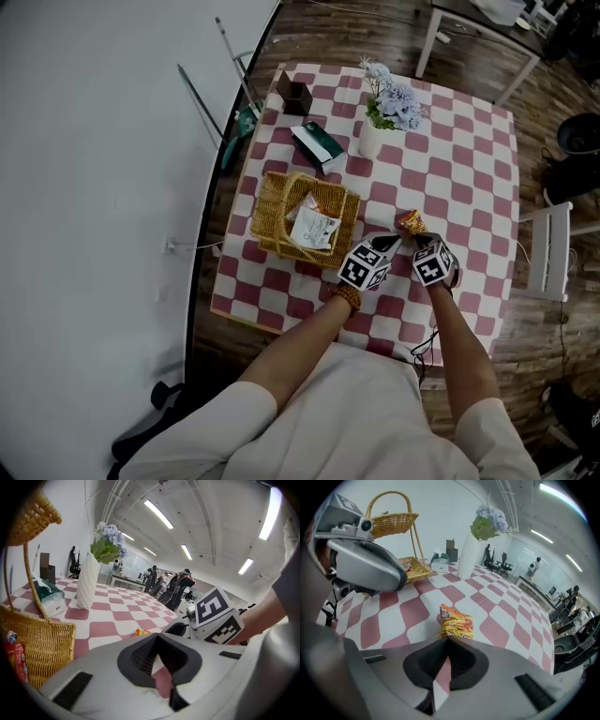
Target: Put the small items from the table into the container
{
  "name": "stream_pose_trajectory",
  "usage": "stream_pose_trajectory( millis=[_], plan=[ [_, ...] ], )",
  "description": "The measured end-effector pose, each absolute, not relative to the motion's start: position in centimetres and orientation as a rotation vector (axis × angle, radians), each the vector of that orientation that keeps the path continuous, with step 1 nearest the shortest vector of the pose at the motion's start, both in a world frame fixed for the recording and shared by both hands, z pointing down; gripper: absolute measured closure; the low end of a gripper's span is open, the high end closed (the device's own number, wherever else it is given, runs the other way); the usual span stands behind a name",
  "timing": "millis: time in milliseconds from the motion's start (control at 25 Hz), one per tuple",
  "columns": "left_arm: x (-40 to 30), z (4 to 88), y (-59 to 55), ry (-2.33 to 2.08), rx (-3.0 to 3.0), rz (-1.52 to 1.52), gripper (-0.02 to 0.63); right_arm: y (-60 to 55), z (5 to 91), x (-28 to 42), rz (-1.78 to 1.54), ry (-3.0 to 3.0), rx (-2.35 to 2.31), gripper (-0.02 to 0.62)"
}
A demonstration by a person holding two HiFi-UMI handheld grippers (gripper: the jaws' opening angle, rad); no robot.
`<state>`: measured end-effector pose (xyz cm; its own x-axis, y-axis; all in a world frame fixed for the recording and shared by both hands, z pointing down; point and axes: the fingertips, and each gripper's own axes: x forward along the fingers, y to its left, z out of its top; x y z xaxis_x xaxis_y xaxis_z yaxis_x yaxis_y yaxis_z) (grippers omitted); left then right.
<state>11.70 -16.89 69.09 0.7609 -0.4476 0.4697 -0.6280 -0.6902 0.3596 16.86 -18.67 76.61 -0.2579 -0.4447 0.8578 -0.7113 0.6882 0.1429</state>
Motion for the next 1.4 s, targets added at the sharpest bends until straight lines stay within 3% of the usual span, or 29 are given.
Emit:
stream_pose_trajectory(
  millis=[400, 1080, 1400],
  plan=[
    [11.0, 62.2, -15.8, -0.841, 2.556, 0.36, 0.578, -18.5, 65.7, 17.0, 0.327, -2.116, 1.107, 0.574],
    [9.1, 39.2, -7.6, -0.826, 2.906, 0.059, 0.578, -9.1, 39.9, 16.3, 0.141, -2.542, 1.406, 0.574],
    [8.3, 32.4, -4.0, -0.892, 2.922, -0.076, 0.578, -4.6, 33.4, 16.0, 0.038, -2.631, 1.482, 0.574]
  ],
)
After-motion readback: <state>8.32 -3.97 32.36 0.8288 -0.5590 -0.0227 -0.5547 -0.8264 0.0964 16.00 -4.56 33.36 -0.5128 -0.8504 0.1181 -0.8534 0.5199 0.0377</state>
